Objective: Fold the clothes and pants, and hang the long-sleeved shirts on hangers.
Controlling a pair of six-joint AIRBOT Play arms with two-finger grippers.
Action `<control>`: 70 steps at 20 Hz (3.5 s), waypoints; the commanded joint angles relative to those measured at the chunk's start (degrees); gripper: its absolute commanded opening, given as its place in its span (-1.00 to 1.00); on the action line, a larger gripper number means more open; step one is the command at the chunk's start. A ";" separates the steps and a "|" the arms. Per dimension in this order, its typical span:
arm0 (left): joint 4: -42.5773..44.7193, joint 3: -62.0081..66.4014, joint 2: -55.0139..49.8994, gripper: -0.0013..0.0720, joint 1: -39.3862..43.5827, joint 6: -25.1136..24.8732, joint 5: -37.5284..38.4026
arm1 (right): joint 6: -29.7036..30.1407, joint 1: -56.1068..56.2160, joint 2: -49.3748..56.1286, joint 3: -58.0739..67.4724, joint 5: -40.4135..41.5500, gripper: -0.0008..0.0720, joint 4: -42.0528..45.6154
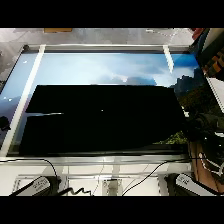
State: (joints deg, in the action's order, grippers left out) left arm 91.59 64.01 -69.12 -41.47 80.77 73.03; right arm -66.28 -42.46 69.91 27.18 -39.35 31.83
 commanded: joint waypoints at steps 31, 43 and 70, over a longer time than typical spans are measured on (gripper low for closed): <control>-8.68 -22.43 8.31 0.29 -9.05 -3.72 2.78 | 6.40 0.00 -19.50 0.20 -5.86 -0.93 16.22; -16.74 -38.80 11.67 0.30 -18.91 -5.40 -17.42 | 6.40 0.00 -19.50 0.20 -5.92 -0.93 15.89; -52.24 -19.30 13.99 -0.95 -3.69 -20.22 -36.15 | -19.43 12.39 -19.37 21.86 -23.37 -0.94 46.51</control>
State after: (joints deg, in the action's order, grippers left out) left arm 40.07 42.87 -55.13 -51.83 60.01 44.14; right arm -75.92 -36.01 50.41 48.01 -66.28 68.71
